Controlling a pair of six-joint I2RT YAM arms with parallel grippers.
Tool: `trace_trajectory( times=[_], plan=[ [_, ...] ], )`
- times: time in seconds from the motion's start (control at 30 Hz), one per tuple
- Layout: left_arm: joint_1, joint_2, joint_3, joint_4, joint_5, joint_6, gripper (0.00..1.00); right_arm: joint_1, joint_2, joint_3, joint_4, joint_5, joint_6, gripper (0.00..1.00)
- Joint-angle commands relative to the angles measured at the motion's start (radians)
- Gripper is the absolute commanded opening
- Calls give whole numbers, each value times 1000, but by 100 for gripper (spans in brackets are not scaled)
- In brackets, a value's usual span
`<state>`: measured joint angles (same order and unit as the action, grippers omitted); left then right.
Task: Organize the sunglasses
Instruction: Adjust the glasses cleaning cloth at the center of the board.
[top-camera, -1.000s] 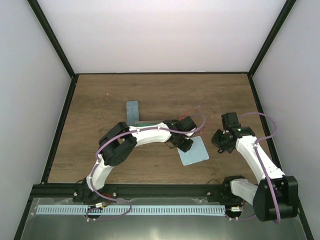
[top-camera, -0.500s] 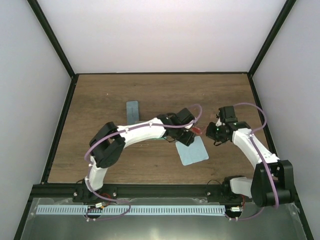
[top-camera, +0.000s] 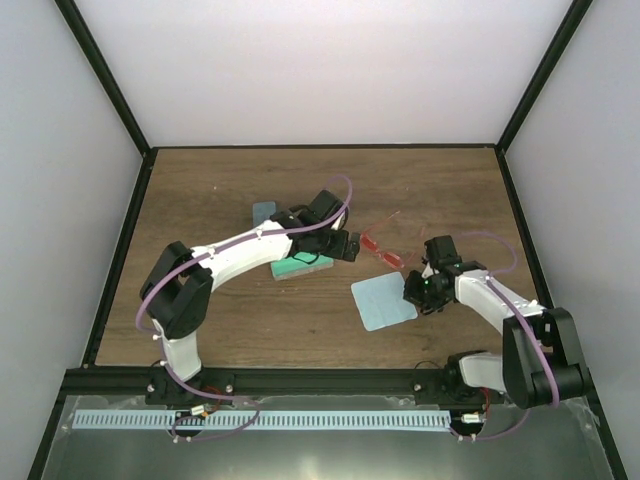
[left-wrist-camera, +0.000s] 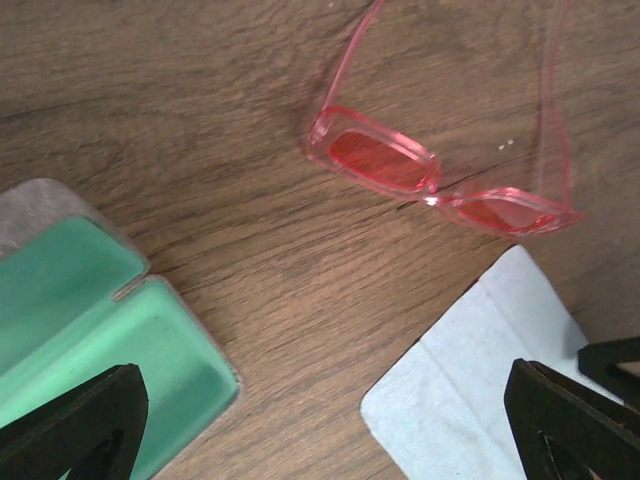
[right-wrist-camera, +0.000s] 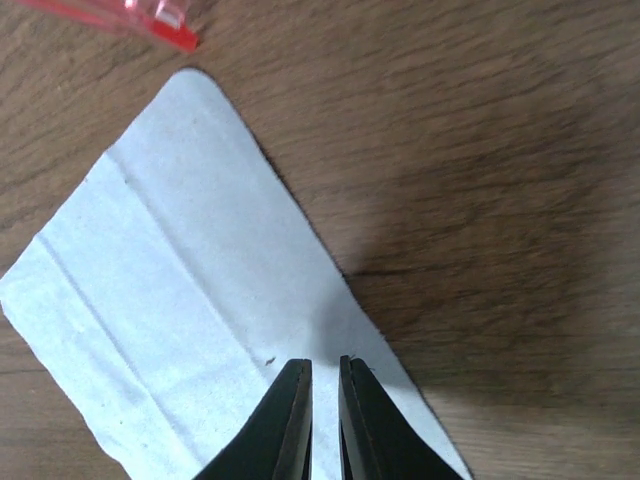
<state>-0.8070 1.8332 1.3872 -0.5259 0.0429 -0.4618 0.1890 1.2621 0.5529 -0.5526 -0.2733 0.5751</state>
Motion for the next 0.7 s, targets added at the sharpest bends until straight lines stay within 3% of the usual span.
trace_trajectory(
  times=[0.0,0.27,0.67],
  plan=[
    [-7,-4,58,14,8,-33,100,46,5,14,-37,20,79,9],
    [-7,-8,66,18,-5,-11,100,67,-43,-42,-117,22,166,10],
    [-8,-1,56,43,20,22,99,95,-121,13,-200,-30,212,12]
  ],
)
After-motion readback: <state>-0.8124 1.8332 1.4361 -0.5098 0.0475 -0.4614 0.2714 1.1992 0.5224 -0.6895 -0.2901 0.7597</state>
